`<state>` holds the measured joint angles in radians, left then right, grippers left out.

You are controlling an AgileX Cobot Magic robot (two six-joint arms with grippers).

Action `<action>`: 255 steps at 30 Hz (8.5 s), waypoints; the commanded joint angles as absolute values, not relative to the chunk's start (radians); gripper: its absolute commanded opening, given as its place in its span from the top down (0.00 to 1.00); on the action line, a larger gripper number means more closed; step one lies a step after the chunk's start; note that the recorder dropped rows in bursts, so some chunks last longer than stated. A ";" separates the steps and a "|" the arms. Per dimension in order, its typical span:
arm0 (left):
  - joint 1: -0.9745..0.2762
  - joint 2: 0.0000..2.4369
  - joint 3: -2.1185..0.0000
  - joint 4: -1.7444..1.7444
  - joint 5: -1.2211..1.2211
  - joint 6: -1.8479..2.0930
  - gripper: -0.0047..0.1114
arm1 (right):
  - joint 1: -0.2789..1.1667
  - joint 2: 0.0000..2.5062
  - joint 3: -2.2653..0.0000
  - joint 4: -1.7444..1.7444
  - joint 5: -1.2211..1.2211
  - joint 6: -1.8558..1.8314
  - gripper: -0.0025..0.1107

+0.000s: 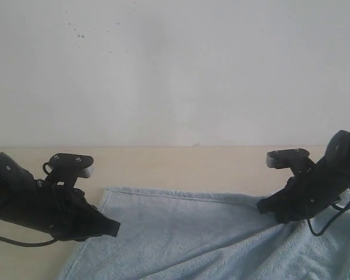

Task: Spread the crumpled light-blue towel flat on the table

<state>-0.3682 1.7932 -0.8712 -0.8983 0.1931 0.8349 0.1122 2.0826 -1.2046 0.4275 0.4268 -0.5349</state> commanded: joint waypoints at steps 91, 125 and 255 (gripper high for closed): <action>-0.126 1.370 -0.593 -0.877 0.098 0.711 0.92 | -0.130 1.962 -0.930 0.483 0.205 -0.663 0.98; -0.126 1.370 -0.593 -0.905 0.095 0.711 0.92 | -0.332 1.778 -0.991 0.975 0.439 -1.092 0.54; -0.234 1.322 -0.595 -0.902 0.088 0.695 0.92 | 0.227 0.941 -0.589 1.736 0.016 -1.553 0.98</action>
<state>-0.2286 1.3273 -0.5977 -0.8982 0.0909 0.6976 0.2611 1.0219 -0.5068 1.7536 -0.2040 -1.5914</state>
